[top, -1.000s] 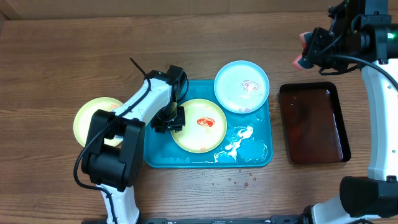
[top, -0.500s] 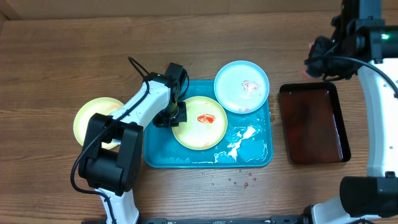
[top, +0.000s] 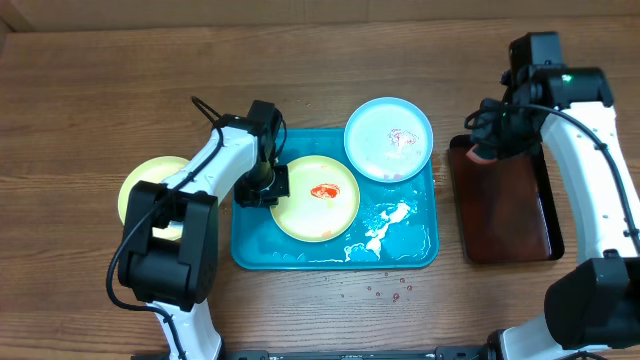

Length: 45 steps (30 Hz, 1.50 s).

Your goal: Clean dirty plates on tray and stack at the side

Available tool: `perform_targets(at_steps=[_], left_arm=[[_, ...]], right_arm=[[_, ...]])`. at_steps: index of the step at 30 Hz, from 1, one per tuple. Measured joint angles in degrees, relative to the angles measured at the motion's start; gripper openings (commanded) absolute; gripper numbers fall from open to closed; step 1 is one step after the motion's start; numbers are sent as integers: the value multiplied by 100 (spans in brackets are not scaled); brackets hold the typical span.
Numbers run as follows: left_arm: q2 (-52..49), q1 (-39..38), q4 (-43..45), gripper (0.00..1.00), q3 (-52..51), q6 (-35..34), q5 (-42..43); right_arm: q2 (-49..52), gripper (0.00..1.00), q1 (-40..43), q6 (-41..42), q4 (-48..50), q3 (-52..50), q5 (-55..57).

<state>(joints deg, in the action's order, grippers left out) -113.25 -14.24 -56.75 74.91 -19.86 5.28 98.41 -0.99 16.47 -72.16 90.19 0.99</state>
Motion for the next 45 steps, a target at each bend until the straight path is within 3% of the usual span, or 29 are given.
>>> perform_targets(at_steps=[9,25,41,45], left_arm=[[0,0,33,4,-13,125,11],[0,4,98,4,-31,354,33],[0,-2,170,4,-31,382,37],[0,-2,175,4,-31,400,37]], right_arm=[[15,4,66,-369,741,-1213,658],[22,4,479,-754,2441,-2802,529],[426,4,584,-754,2645,-3060,343],[439,4,584,-750,2074,-2859,317]])
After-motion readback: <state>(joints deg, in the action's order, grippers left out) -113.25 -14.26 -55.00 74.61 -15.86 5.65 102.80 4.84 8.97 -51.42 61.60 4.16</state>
